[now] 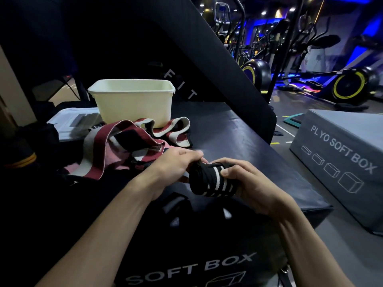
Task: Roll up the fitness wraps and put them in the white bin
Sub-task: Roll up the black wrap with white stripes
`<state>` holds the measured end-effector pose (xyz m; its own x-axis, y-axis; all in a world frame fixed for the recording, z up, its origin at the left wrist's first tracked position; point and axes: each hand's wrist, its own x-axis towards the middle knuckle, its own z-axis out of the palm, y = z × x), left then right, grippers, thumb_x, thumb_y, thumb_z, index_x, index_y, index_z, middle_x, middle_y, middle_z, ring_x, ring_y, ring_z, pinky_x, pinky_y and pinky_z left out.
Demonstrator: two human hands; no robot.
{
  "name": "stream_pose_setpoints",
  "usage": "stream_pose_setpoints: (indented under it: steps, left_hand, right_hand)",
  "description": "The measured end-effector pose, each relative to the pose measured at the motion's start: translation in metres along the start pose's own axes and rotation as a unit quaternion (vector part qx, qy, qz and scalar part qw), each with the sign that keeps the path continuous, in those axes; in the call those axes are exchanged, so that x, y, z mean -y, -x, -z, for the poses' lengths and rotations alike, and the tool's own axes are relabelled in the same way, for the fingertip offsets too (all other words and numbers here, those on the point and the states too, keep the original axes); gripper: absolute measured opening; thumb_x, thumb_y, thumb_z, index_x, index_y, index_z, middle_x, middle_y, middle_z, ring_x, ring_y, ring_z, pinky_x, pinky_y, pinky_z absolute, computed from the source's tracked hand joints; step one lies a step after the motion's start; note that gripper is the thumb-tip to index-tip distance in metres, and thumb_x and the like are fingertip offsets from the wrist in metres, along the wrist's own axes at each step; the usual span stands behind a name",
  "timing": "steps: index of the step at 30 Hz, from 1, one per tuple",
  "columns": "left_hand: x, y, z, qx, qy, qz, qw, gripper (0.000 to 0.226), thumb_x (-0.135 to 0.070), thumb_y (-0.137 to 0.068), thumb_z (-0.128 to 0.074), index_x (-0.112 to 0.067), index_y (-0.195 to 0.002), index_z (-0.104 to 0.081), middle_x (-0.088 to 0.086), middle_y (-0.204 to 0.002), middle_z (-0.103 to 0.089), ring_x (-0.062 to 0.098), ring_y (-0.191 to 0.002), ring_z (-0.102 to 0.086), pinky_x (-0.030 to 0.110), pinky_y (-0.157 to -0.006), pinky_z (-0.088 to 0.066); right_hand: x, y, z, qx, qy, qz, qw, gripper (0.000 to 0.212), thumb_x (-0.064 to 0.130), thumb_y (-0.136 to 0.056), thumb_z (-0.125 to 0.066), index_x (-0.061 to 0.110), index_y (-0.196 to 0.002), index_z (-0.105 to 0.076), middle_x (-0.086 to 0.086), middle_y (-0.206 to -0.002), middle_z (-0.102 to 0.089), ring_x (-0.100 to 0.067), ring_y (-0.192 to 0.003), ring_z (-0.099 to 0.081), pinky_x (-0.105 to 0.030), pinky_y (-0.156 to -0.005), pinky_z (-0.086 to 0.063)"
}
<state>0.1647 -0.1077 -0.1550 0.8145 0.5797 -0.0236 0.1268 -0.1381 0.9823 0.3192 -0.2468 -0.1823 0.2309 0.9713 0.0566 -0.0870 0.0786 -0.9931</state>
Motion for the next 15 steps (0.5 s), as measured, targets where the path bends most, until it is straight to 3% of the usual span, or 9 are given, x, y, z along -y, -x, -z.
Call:
stream_pose_setpoints:
  steps: [3, 6, 10, 13, 15]
  left_hand:
    - [-0.005, 0.0, 0.002, -0.017, -0.108, -0.05, 0.993, 0.034, -0.027, -0.102, -0.056, -0.019, -0.081, -0.082, 0.002, -0.073, -0.074, 0.013, -0.069, -0.065, 0.036, -0.068, -0.054]
    - [-0.008, 0.0, 0.008, -0.017, -0.18, -0.087, 0.98, 0.033, -0.025, -0.1, -0.057, -0.019, -0.079, -0.082, 0.002, -0.075, -0.076, 0.016, -0.071, -0.069, 0.034, -0.076, -0.055]
    - [-0.013, 0.004, 0.018, 0.054, -0.142, -0.082, 0.985, 0.035, -0.011, -0.103, -0.048, -0.008, -0.089, -0.08, 0.005, -0.085, -0.079, 0.011, -0.077, -0.072, 0.021, -0.076, -0.053]
    - [-0.01, 0.005, 0.028, 0.101, -0.115, -0.102, 0.983, 0.033, 0.003, -0.101, -0.047, -0.006, -0.096, -0.078, 0.011, -0.094, -0.079, 0.013, -0.084, -0.071, 0.02, -0.077, -0.053]
    - [-0.004, 0.004, 0.032, 0.115, -0.077, -0.106, 0.985, 0.026, 0.001, -0.101, -0.054, -0.008, -0.096, -0.078, 0.013, -0.095, -0.078, 0.014, -0.088, -0.07, 0.021, -0.079, -0.054]
  right_hand:
    - [-0.001, -0.001, -0.004, -0.003, 0.033, 0.006, 0.999, 0.036, 0.031, -0.071, -0.072, 0.016, -0.104, -0.075, -0.011, -0.096, -0.068, -0.025, -0.089, -0.06, -0.037, -0.082, -0.049]
    - [-0.002, -0.001, -0.005, -0.036, 0.073, 0.011, 0.997, 0.055, 0.033, -0.068, -0.079, 0.016, -0.118, -0.063, -0.006, -0.095, -0.07, -0.019, -0.088, -0.064, -0.037, -0.082, -0.052]
    - [0.0, 0.001, -0.006, -0.006, 0.114, 0.013, 0.993, 0.055, 0.016, -0.077, -0.078, 0.019, -0.128, -0.058, -0.006, -0.094, -0.07, -0.015, -0.087, -0.066, -0.029, -0.077, -0.053]
    - [0.002, 0.001, -0.005, 0.015, 0.089, 0.022, 0.996, 0.059, 0.02, -0.075, -0.079, 0.017, -0.13, -0.06, -0.012, -0.102, -0.07, -0.021, -0.093, -0.064, -0.034, -0.082, -0.053]
    - [0.002, 0.002, -0.004, 0.035, 0.058, 0.026, 0.997, 0.061, 0.023, -0.074, -0.078, 0.015, -0.132, -0.061, -0.019, -0.11, -0.069, -0.027, -0.099, -0.063, -0.039, -0.087, -0.053]
